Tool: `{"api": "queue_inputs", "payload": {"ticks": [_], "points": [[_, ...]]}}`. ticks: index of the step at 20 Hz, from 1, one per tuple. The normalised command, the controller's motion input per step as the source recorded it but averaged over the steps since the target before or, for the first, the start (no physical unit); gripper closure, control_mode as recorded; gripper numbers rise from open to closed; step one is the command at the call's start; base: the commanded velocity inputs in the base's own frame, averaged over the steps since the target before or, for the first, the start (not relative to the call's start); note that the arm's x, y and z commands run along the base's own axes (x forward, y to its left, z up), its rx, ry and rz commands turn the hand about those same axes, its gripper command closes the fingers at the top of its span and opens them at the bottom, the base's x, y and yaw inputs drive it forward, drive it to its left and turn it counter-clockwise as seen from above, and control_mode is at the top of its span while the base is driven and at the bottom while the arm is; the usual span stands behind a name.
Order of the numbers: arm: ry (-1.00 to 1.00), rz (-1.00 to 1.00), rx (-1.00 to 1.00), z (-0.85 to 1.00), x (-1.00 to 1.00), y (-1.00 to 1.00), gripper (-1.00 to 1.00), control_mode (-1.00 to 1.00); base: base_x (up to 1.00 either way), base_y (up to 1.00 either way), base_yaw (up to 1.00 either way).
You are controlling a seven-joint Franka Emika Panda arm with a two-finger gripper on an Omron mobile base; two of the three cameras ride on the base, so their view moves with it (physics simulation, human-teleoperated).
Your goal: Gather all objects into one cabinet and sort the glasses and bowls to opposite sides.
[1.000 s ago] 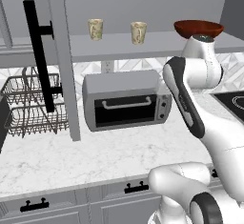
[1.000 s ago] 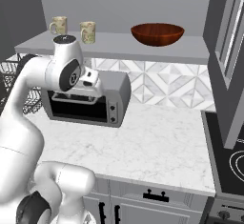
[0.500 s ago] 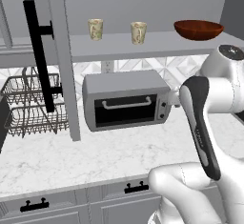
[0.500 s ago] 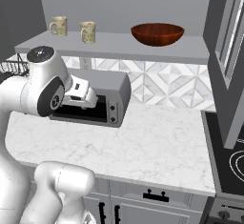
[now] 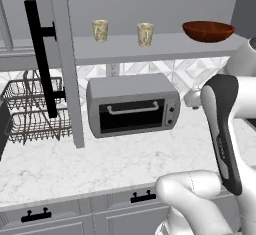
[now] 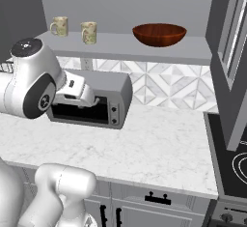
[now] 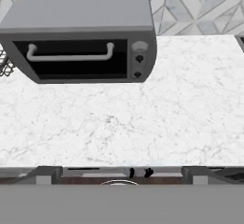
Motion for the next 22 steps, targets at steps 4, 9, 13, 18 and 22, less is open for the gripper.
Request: {"api": "queue_inputs", "payload": {"ticks": [4,9,13,18,22], "points": [[0.0,-0.04,0.0,0.43,0.0,0.06,-1.0,-1.0,0.0,0.0,0.0],[0.0,-0.06,0.0,0.28,-0.05,0.0,-1.0,-1.0,0.0,0.0,0.0],[-0.01,-0.04,0.0,0.04,-0.23,0.0,-1.0,-1.0,0.0,0.0,0.0],[-0.1,0.0,0.0,0.0,-0.53,0.0,-1.0,-1.0,0.0,0.0,0.0],[-0.08,0.0,0.0,0.0,-0.44,0.0,-1.0,-1.0,0.0,0.0,0.0]]}}
